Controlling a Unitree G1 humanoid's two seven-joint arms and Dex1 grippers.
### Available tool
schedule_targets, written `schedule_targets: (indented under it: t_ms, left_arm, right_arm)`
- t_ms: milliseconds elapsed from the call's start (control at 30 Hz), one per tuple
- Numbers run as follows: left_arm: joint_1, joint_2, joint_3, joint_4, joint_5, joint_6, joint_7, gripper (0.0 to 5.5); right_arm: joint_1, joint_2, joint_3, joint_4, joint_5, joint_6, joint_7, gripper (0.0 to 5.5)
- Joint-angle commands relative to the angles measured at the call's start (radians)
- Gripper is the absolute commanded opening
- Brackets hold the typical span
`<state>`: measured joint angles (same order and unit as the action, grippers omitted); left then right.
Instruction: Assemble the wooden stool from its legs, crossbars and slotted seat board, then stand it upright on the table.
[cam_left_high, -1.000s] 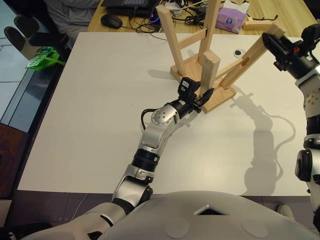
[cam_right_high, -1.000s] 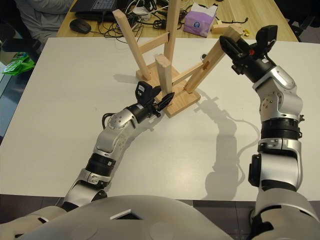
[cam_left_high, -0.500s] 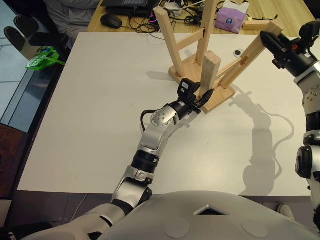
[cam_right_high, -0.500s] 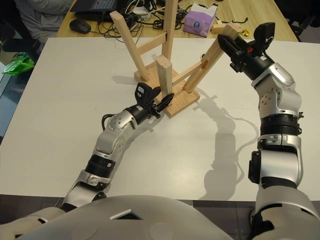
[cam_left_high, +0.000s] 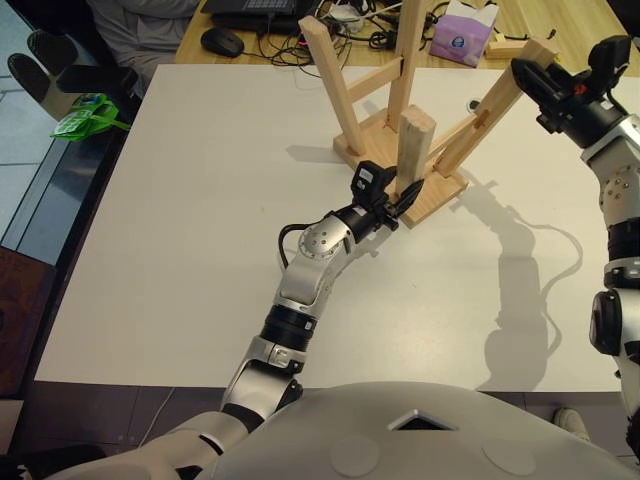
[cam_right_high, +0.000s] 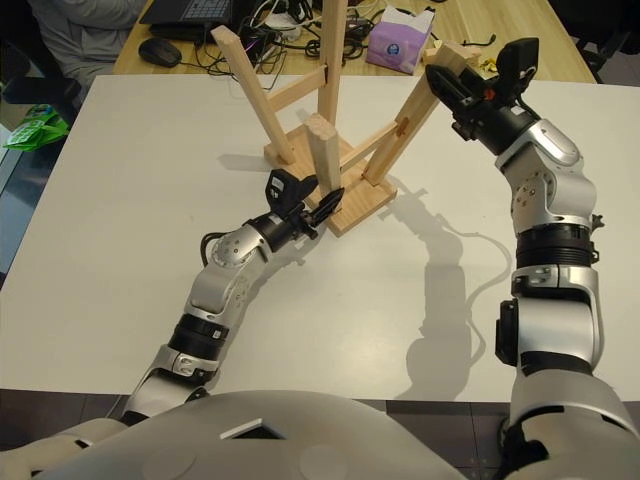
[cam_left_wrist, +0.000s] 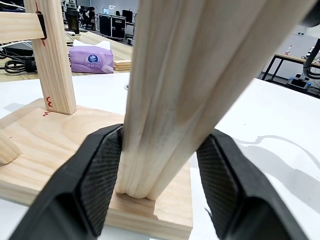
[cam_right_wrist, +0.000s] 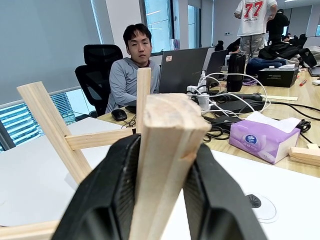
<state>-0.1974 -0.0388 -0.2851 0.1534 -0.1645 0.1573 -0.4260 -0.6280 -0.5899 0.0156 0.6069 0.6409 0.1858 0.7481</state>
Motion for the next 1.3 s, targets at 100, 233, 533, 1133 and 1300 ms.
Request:
schedule_targets:
  t_ms: [100,233,533,1133,1300]
  left_arm:
    - [-0.032,-0.020,-0.005,-0.002,-0.013,-0.047,-0.041,2.28]
    - [-0.035,-0.021,-0.004,0.010,-0.007,-0.081,-0.055,2.28]
    - [0.016,0.027,-0.012,-0.063,-0.056,-0.082,-0.148,2.28]
    - [0.009,0.052,0.002,-0.062,-0.068,-0.091,-0.162,2.23]
    - [-0.051,0.051,-0.068,-0.012,0.018,-0.146,-0.172,2.22]
  right_arm:
    - [0.236,0.039,0.228,-0.049,-0.250,0.121,-0.039,1.12]
    - [0.249,0.025,0.225,-0.098,-0.238,0.140,-0.055,1.14]
    - [0.107,0.113,0.208,0.226,-0.268,0.087,-0.046,1.14]
    - [0.041,0.138,0.190,0.332,-0.260,0.032,-0.011,1.14]
    - [0.034,0.197,0.203,0.343,-0.255,0.027,-0.027,1.14]
